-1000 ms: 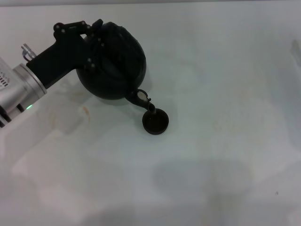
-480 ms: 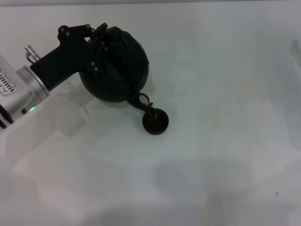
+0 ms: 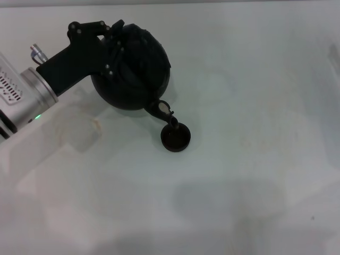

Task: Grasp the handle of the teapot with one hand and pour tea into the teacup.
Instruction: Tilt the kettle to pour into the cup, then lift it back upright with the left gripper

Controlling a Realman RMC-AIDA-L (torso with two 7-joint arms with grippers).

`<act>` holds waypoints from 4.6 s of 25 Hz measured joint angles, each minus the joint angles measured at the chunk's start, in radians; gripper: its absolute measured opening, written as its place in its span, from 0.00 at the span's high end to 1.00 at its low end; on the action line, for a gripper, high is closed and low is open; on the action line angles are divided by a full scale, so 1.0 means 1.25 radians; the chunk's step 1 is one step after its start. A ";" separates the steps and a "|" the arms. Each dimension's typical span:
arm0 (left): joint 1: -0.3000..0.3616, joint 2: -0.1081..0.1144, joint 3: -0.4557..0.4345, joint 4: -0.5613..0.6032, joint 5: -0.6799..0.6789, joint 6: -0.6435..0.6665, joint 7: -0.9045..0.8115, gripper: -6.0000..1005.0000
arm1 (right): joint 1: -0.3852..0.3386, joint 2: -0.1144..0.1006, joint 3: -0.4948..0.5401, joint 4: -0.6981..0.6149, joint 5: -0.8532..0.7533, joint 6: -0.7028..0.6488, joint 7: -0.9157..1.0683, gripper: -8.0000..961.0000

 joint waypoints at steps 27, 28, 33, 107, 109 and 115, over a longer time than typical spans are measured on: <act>0.002 0.000 0.037 0.008 0.002 -0.011 0.008 0.87 | 0.000 0.000 0.004 -0.001 0.000 0.002 0.000 0.14; 0.002 0.000 0.037 0.008 0.001 -0.011 0.010 0.87 | 0.000 0.000 0.004 -0.001 0.000 0.002 0.000 0.14; 0.001 0.001 0.037 0.009 0.000 -0.011 0.026 0.88 | 0.000 0.000 0.004 -0.001 0.000 0.002 0.000 0.14; -0.023 0.003 0.083 0.072 0.006 -0.031 0.039 0.88 | 0.000 0.000 0.004 0.010 0.000 -0.004 0.020 0.14; -0.025 0.003 0.089 0.072 0.006 -0.033 0.040 0.88 | 0.000 0.000 0.004 0.010 0.000 -0.004 0.020 0.14; -0.025 0.002 0.091 0.072 0.005 -0.034 0.047 0.88 | 0.000 0.000 0.004 0.010 0.000 -0.004 0.020 0.14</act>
